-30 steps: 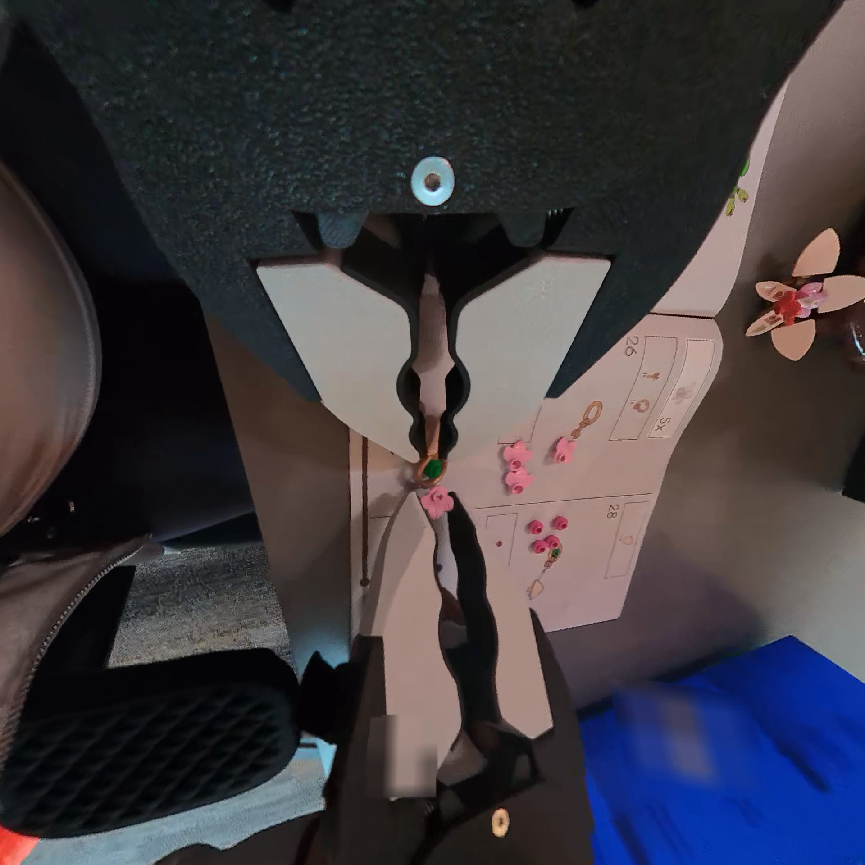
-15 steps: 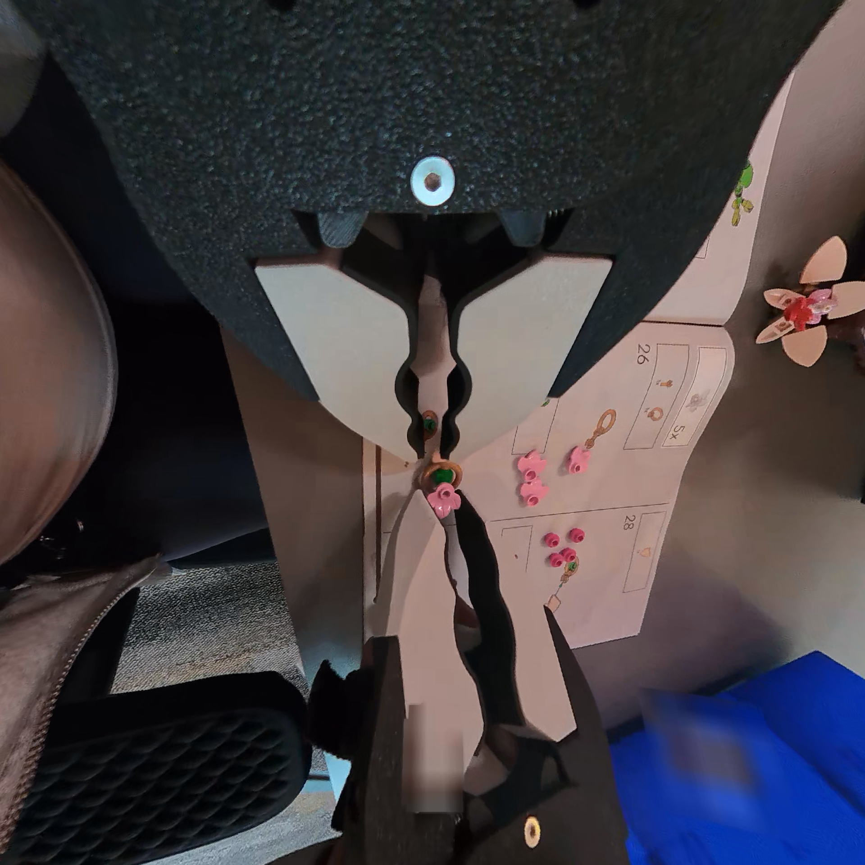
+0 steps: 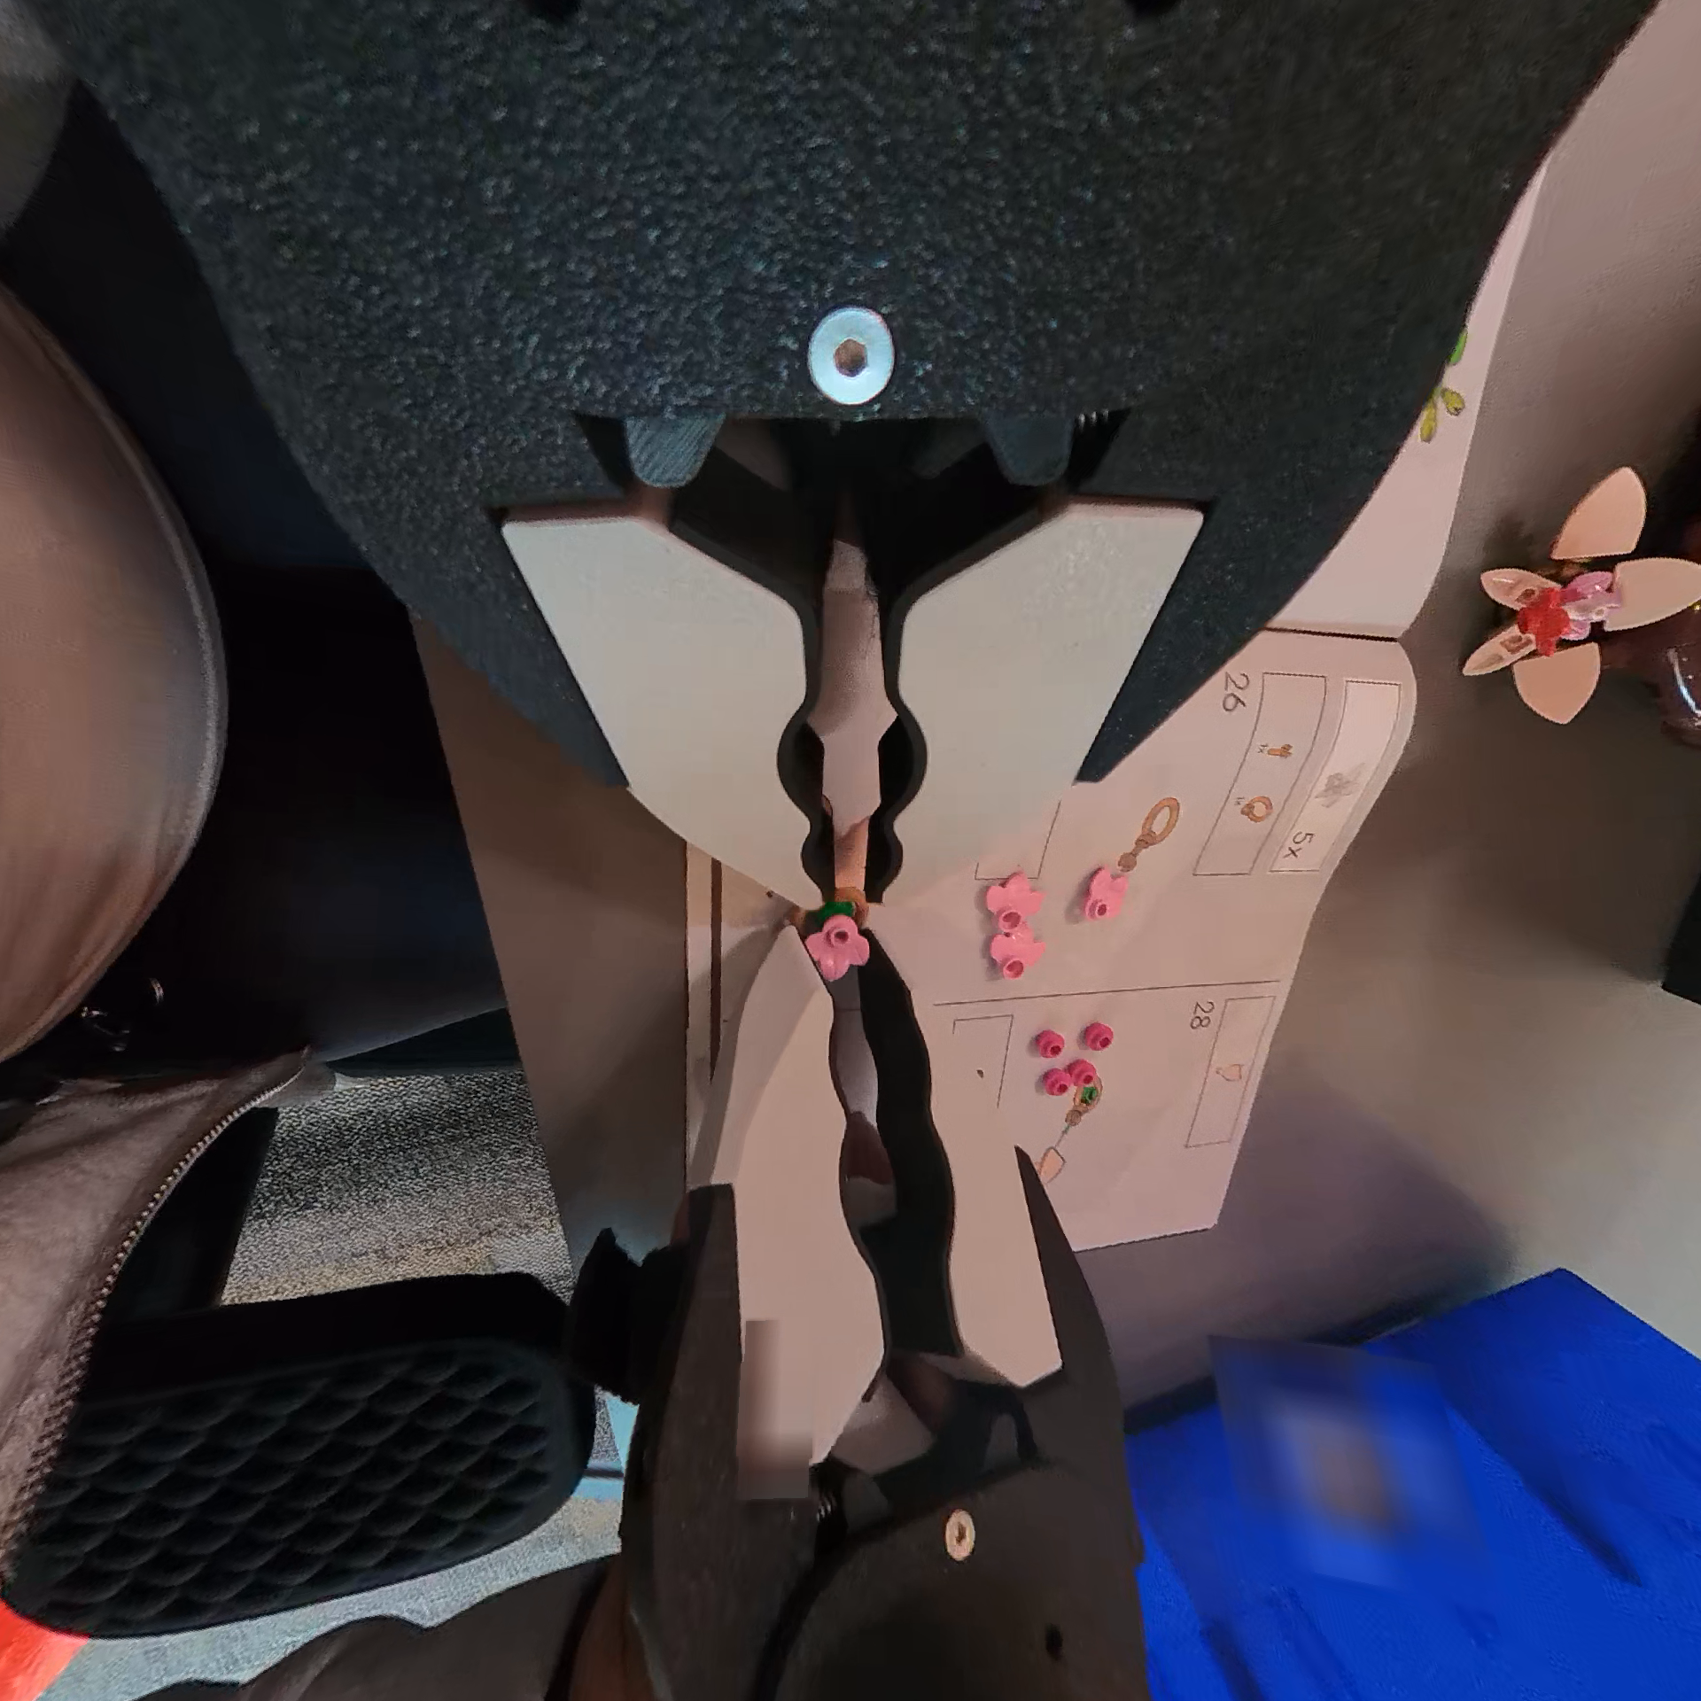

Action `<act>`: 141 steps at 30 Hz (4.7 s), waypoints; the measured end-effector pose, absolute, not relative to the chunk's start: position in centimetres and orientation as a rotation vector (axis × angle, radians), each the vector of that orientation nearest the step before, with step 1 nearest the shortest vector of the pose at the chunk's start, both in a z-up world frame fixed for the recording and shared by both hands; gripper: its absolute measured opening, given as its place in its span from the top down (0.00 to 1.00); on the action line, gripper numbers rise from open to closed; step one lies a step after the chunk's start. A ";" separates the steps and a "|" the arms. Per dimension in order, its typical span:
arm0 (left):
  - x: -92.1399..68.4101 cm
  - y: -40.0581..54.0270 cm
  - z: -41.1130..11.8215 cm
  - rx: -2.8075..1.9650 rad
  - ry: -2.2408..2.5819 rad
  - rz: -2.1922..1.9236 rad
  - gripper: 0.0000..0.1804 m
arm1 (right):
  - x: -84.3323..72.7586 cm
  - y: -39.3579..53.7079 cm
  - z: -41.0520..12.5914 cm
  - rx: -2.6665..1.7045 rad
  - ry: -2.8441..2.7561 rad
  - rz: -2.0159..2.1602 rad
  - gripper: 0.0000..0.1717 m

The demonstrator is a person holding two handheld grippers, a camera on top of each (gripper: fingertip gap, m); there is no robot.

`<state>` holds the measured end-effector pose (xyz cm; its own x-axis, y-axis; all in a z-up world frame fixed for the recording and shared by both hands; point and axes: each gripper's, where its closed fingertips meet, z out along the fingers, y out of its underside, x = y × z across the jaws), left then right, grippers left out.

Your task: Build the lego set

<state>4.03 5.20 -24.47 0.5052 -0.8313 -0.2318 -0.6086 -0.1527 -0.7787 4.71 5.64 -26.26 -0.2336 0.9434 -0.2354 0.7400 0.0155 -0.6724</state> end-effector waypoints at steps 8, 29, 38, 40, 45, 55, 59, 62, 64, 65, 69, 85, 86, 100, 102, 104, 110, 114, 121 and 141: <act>5.4 5.9 -24.4 -1.841 1.234 -0.369 0.99 | 4.7 5.6 -26.3 -1.735 -2.029 1.021 0.92; 5.2 5.4 -25.3 -1.894 1.227 -0.400 0.99 | 4.7 5.5 -25.0 -1.584 -2.021 0.939 0.98; 4.9 5.3 -25.6 -1.911 1.239 -0.379 0.97 | 4.7 5.6 -25.5 -1.589 -2.037 0.888 0.99; 5.0 5.3 -25.6 -1.910 1.239 -0.378 0.97 | 4.6 5.6 -25.5 -1.586 -2.039 0.883 0.99; 5.0 5.3 -25.6 -1.910 1.240 -0.380 0.98 | 4.5 5.4 -25.5 -1.588 -2.053 0.885 0.99; 4.9 5.3 -25.6 -1.918 1.233 -0.398 0.98 | 4.5 5.3 -25.6 -1.683 -2.011 0.968 1.00; 4.9 5.3 -25.7 -1.921 1.233 -0.403 0.98 | 4.5 5.3 -25.6 -1.705 -2.006 0.982 1.00; 4.9 5.2 -25.7 -1.923 1.238 -0.406 0.98 | 4.6 5.3 -25.8 -1.759 -2.008 1.000 1.00; 4.9 5.2 -25.7 -1.925 1.236 -0.411 0.98 | 4.6 5.3 -25.8 -1.736 -2.026 0.983 1.00; 4.9 5.3 -25.7 -1.926 1.236 -0.413 0.98 | 4.6 5.3 -25.8 -1.749 -2.026 0.986 1.00; 4.9 5.3 -25.7 -1.931 1.233 -0.420 0.98 | 4.6 5.3 -25.8 -1.796 -2.026 0.980 1.00; 4.8 5.3 -25.8 -1.942 1.229 -0.427 0.98 | 4.6 5.2 -25.9 -1.864 -2.166 0.636 0.99; 4.8 5.3 -25.8 -1.940 1.230 -0.424 0.98 | 4.6 5.2 -25.9 -1.860 -2.178 0.615 0.99; 4.7 5.2 -25.8 -1.939 1.230 -0.414 1.00 | 4.7 5.4 -24.1 -1.719 -1.962 0.932 0.95; 4.7 5.2 -25.8 -1.940 1.230 -0.418 1.00 | 4.9 5.3 -24.5 -1.681 -2.012 0.869 0.97; 4.7 5.3 -25.8 -1.942 1.230 -0.419 1.00 | 4.7 5.4 -25.0 -1.661 -2.044 0.803 0.98; 4.8 5.3 -25.8 -1.941 1.230 -0.416 1.00 | 4.3 5.3 -25.7 -1.690 -2.101 0.775 0.99; 4.8 5.3 -25.8 -1.942 1.229 -0.420 1.00 | 4.4 5.3 -25.8 -1.713 -2.135 0.729 0.99; 4.8 5.2 -25.9 -1.950 1.224 -0.430 1.00 | 4.5 5.2 -25.9 -1.777 -2.165 0.674 0.99; 4.8 5.2 -24.1 -1.921 1.149 -0.506 0.97 | 5.0 5.5 -23.7 -1.682 -2.025 0.853 0.91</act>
<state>4.79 5.19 -24.15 0.5025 -0.8618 -0.0685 -0.5316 -0.2455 -0.8106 4.96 5.54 -23.73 -0.2177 0.9715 -0.0939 0.7461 0.1036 -0.6578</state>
